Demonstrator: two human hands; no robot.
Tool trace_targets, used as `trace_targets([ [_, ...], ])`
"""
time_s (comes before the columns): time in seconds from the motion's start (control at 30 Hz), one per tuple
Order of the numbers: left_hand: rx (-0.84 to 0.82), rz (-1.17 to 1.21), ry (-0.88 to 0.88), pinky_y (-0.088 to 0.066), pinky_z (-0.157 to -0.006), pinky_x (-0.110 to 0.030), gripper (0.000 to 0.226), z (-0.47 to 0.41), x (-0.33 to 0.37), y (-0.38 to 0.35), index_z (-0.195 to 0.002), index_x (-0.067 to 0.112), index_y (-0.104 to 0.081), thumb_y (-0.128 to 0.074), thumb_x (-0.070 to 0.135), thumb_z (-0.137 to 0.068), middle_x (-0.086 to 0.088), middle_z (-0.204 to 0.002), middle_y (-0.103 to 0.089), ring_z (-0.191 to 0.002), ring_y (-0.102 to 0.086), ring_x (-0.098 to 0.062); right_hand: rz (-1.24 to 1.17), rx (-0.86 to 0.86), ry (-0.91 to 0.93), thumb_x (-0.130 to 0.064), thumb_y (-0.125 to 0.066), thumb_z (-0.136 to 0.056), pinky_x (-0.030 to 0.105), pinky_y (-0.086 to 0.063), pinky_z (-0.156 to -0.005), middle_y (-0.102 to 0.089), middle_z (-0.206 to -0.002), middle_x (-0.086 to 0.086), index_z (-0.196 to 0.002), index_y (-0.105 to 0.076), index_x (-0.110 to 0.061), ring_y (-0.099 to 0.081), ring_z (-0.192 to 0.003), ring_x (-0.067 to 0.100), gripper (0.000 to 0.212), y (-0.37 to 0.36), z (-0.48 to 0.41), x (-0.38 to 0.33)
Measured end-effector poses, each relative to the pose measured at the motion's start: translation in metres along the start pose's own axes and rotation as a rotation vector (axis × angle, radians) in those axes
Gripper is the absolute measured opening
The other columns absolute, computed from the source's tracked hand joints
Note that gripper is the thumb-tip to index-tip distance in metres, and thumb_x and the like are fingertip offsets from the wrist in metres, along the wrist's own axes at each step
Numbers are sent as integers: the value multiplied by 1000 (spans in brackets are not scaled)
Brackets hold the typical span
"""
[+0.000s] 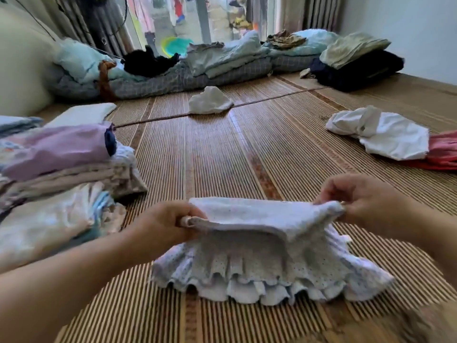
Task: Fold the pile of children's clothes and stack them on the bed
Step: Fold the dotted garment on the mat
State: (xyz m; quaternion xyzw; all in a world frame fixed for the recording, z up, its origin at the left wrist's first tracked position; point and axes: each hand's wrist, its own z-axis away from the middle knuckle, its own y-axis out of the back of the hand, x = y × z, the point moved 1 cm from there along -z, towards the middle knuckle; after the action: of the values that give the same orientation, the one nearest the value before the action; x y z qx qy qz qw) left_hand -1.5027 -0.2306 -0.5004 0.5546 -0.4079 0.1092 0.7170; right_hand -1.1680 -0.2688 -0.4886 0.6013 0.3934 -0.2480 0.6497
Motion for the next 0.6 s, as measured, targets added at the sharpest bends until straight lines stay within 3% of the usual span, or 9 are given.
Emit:
trace_targets([
  [0.07, -21, -178, -80, -44, -81, -10, 32, 27, -10, -18, -78, 45, -70, -77, 14, -77, 23, -93, -62, -94, -59, 5, 127, -7, -15, -16, -76, -69, 21, -53, -75, -73, -82, -14, -69, -65, -36, -68, -78, 3, 23, -14, 32, 3],
  [0.13, -105, -374, -144, -31, -107, -17, 30, 42, -20, -34, -75, 56, -61, -71, 28, -79, 38, -119, -49, -125, -37, 14, 285, -131, -76, -36, -65, -65, 29, -53, -75, -71, -85, -13, -77, -62, -44, -66, -78, 5, 15, -30, 54, 10],
  [0.2, -155, -432, -103, -18, -119, -28, 19, 50, -27, -43, -79, 57, -52, -62, 41, -80, 32, -139, -36, -139, -19, 6, 425, -248, -165, -43, -57, -73, 37, -53, -79, -68, -92, -9, -95, -62, -42, -64, -83, 8, 23, -37, 64, 14],
  [0.27, -137, -427, -53, -24, -117, -32, 17, 54, -31, -47, -83, 53, -48, -59, 39, -83, 23, -143, -41, -139, -26, 2, 524, -279, -246, -49, -47, -86, 35, -48, -91, -64, -109, -13, -112, -60, -36, -60, -100, 7, 32, -40, 67, 9],
  [0.37, -82, -509, -21, -35, -107, -27, 16, 61, -23, -52, -84, 49, -43, -57, 41, -86, 24, -128, -51, -125, -43, -2, 746, -293, -278, -80, -20, -74, 41, -41, -94, -62, -115, -14, -113, -58, -35, -57, -102, 9, 71, -54, 60, 4],
  [0.43, -53, -580, 2, -37, -98, -24, 13, 67, -11, -59, -94, 48, -46, -56, 47, -86, 25, -115, -50, -111, -45, -3, 909, -318, -345, -80, -25, -78, 57, -27, -103, -57, -129, -13, -123, -53, -38, -53, -115, 14, 68, -63, 47, 6],
  [0.5, -65, -627, 58, -37, -96, -26, 26, 75, 3, -65, -108, 46, -48, -54, 54, -84, 21, -119, -51, -108, -43, -6, 996, -310, -376, -70, -29, -88, 70, -9, -107, -41, -148, -10, -139, -41, -39, -40, -134, 21, 60, -68, 29, 5],
  [0.6, -48, -673, 71, -34, -95, -37, 37, 92, 25, -76, -105, 42, -47, -48, 64, -76, 14, -112, -56, -110, -42, -12, 1052, -178, -388, -58, -34, -94, 72, -1, -107, -30, -155, -2, -140, -36, -41, -27, -140, 29, 50, -71, 6, 0],
])
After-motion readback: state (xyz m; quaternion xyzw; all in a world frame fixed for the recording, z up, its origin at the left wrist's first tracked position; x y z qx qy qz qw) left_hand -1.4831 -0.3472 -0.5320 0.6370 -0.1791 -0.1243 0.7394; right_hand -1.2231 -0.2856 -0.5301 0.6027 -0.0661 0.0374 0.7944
